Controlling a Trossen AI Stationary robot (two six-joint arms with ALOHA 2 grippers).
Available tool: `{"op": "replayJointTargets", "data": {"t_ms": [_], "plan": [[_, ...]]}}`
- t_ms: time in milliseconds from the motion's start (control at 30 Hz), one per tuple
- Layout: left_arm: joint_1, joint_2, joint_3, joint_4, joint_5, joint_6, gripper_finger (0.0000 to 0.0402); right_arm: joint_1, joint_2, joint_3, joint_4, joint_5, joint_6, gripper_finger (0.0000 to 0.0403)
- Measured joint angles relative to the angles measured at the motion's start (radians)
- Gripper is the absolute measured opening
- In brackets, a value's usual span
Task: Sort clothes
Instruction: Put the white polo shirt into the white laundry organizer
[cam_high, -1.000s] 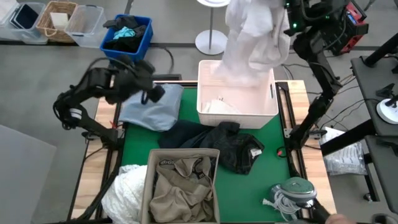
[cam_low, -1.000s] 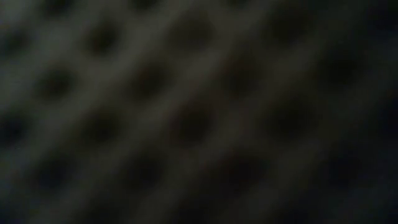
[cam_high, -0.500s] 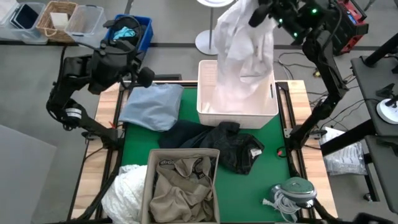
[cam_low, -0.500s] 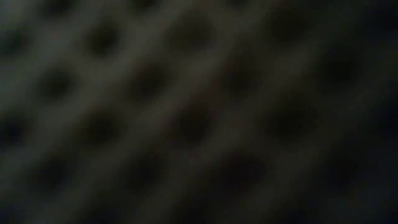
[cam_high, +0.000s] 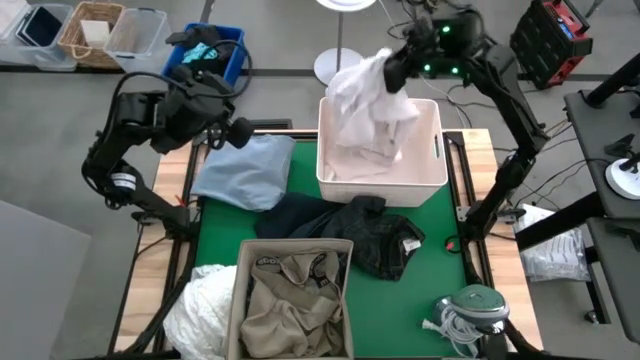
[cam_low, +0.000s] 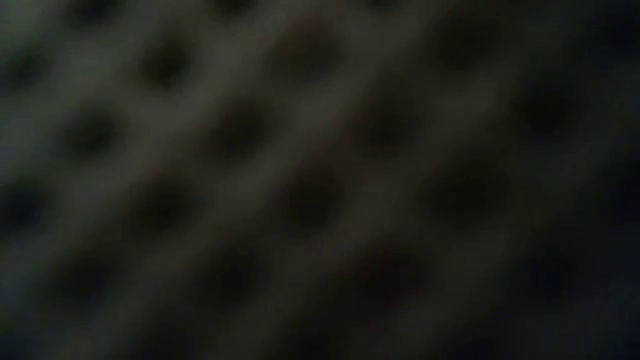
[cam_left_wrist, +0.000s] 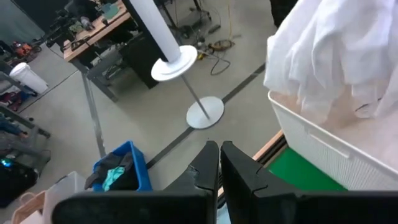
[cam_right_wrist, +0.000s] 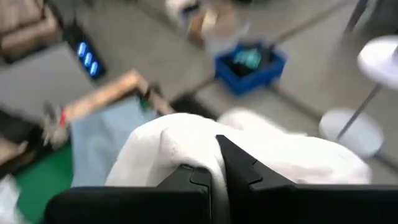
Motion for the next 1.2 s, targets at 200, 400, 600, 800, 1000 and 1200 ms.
{"op": "replayJointTargets", "data": {"t_ms": [200, 400, 600, 800, 1000, 1200], "plan": [[0.0, 0.016, 0.0, -0.032, 0.06, 0.0, 0.0, 0.02, 0.042, 0.0, -0.221, -0.041, -0.017, 0.0009], [0.0, 0.028, 0.0, -0.049, 0.104, 0.0, 0.0, 0.021, 0.09, 0.0, -0.391, -0.034, -0.06, 0.0009], [0.0, 0.032, 0.0, -0.05, 0.128, 0.0, 0.0, 0.021, 0.146, -0.014, -0.489, -0.03, -0.056, 0.0009], [0.0, 0.032, 0.0, -0.05, 0.131, 0.0, 0.0, 0.021, 0.208, -0.021, -0.493, 0.114, -0.079, 0.0009], [0.0, 0.032, 0.0, -0.05, 0.131, 0.0, 0.0, 0.021, 0.282, -0.044, -0.493, 0.204, -0.088, 0.0009], [0.0, 0.032, 0.0, -0.051, 0.13, 0.0, 0.0, 0.023, 0.348, -0.094, -0.494, 0.204, -0.06, 0.0009]]}}
